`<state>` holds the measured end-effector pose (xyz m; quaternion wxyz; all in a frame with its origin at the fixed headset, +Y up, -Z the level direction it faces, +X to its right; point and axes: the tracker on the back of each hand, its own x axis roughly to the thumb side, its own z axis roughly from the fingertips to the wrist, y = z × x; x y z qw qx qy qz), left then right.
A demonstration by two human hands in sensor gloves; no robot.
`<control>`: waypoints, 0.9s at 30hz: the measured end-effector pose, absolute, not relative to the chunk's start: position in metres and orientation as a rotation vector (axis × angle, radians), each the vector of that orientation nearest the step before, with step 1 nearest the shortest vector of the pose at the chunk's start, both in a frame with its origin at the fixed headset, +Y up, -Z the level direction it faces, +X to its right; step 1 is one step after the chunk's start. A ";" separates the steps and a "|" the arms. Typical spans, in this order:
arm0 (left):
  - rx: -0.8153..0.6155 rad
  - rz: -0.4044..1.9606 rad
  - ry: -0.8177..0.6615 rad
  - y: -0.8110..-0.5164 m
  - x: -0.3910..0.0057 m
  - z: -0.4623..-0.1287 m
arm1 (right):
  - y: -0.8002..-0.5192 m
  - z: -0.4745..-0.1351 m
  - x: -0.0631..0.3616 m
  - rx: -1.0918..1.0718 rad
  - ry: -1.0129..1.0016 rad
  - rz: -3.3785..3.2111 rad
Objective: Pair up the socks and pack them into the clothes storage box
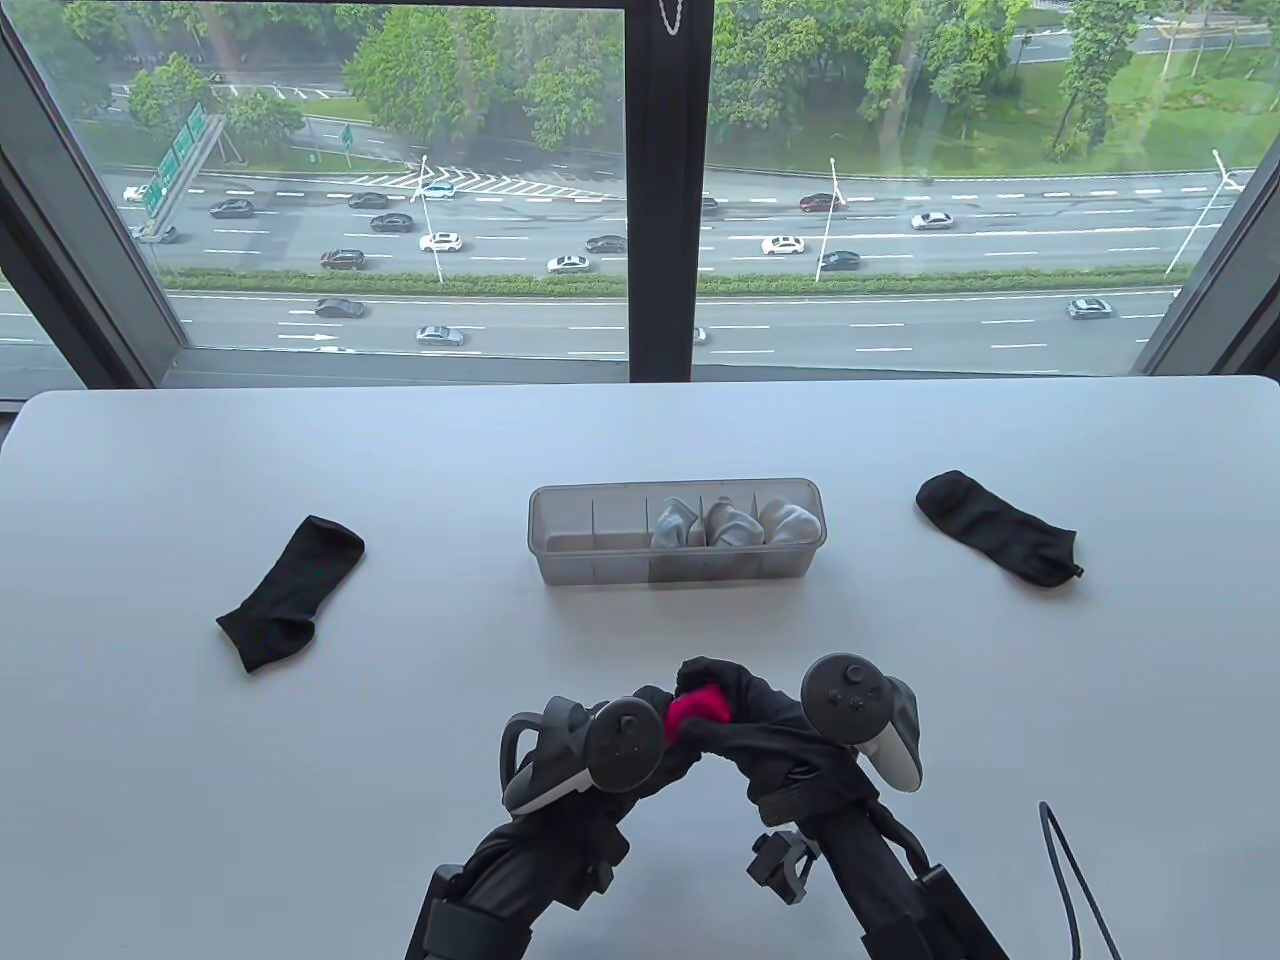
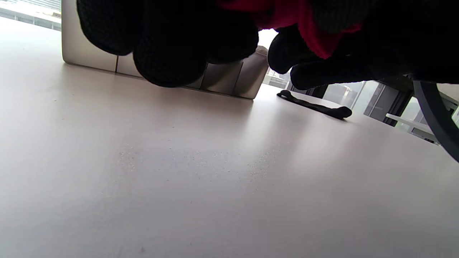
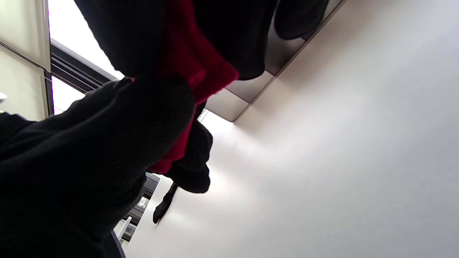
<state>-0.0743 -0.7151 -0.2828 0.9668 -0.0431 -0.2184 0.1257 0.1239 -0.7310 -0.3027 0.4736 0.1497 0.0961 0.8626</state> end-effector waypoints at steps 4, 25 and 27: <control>0.029 0.084 -0.462 -0.709 -0.064 -0.277 | -0.732 -0.304 0.127 0.276 0.202 2.157; -0.079 0.491 -0.402 -0.699 -0.088 -0.287 | -0.740 -0.306 0.122 0.332 0.321 2.011; -0.075 0.539 -0.414 -0.697 -0.088 -0.287 | -0.740 -0.305 0.122 0.320 0.311 1.955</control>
